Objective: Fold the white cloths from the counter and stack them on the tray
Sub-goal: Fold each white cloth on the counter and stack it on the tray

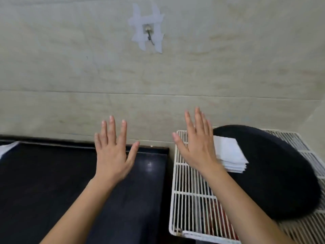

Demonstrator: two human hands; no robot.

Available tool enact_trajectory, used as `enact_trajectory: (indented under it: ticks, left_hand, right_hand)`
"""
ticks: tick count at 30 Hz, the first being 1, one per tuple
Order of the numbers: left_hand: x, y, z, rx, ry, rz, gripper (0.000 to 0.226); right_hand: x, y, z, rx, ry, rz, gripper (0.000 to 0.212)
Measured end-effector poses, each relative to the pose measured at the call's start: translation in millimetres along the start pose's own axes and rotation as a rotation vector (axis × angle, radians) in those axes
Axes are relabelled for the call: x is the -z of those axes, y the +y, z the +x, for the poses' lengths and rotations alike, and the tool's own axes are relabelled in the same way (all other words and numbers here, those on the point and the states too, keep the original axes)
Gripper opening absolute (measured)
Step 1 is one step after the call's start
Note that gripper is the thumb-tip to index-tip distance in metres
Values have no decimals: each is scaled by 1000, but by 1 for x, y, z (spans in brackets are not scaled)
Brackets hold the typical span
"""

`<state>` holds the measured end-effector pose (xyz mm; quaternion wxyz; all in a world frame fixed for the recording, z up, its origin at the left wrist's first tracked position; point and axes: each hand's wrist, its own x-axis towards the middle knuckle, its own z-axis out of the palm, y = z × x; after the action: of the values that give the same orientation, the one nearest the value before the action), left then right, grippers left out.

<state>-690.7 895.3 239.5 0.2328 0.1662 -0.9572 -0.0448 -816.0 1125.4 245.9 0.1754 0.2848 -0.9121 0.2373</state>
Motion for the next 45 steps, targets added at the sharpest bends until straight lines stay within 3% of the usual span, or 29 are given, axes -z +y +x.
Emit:
enact_trajectory:
  ticks: [5, 10, 15, 20, 25, 32, 38, 45]
  left_hand:
    - [47, -118, -52, 232, -35, 225, 75]
    - [106, -225, -116, 402, -22, 312, 80]
    - [158, -340, -177, 483, -33, 341, 85]
    - [207, -469, -261, 479, -63, 409, 84]
    - [251, -569, -330, 618, -84, 416, 82]
    - [259, -663, -394, 835, -99, 350, 81]
    - [232, -748, -420, 919, -173, 240, 81]
    - [221, -891, -382, 1004, -302, 278, 91]
  right_hand:
    - [-75, -119, -1, 266, -131, 35, 80]
    - [-118, -250, -19, 389, -191, 56, 83]
    - [-156, -384, -30, 486, -193, 35, 86]
    - [-220, -529, -67, 563, -307, 36, 87]
    - [-264, -648, -95, 674, -384, 18, 87]
    - [-321, -755, -120, 793, -433, 69, 86]
    - [-406, -822, -129, 834, -521, 62, 85]
    - [-503, -927, -85, 803, -611, 75, 85]
